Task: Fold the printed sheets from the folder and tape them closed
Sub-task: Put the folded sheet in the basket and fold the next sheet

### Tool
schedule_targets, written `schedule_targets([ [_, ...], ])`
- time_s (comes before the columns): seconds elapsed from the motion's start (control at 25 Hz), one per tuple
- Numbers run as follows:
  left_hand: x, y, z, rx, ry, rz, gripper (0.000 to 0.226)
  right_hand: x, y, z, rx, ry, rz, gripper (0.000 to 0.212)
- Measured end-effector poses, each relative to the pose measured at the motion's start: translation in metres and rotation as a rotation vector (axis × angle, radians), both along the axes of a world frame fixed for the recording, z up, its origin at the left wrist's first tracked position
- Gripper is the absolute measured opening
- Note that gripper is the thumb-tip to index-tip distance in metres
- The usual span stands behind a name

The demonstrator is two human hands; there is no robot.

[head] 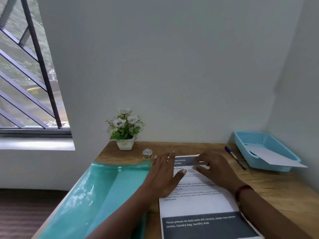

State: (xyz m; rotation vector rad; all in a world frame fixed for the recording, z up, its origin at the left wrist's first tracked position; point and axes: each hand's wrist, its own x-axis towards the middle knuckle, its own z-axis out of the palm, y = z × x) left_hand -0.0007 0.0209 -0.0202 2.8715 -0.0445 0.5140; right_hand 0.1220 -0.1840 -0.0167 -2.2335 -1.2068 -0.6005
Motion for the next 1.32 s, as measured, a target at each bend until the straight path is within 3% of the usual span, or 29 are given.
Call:
schedule_targets([
  [0.2,0.007,0.005,-0.014,0.04,-0.002,-0.009,0.088,-0.004,0.006,-0.007,-0.172,0.154,-0.039,0.073],
  [0.44,0.016,0.009,-0.018,-0.093,0.137,0.052,0.107,0.006,0.0,-0.01,-0.326,0.325,-0.141,0.115],
  [0.56,0.017,0.008,-0.015,-0.11,0.137,0.068,0.116,0.004,-0.004,-0.006,-0.343,0.413,-0.15,0.118],
  [0.88,0.019,0.009,-0.018,-0.188,0.124,0.076,0.118,-0.001,-0.002,-0.002,-0.281,0.255,-0.118,0.11],
  [1.32,0.02,0.01,-0.019,-0.186,0.116,0.089,0.121,-0.006,-0.002,-0.001,-0.274,0.256,-0.131,0.112],
])
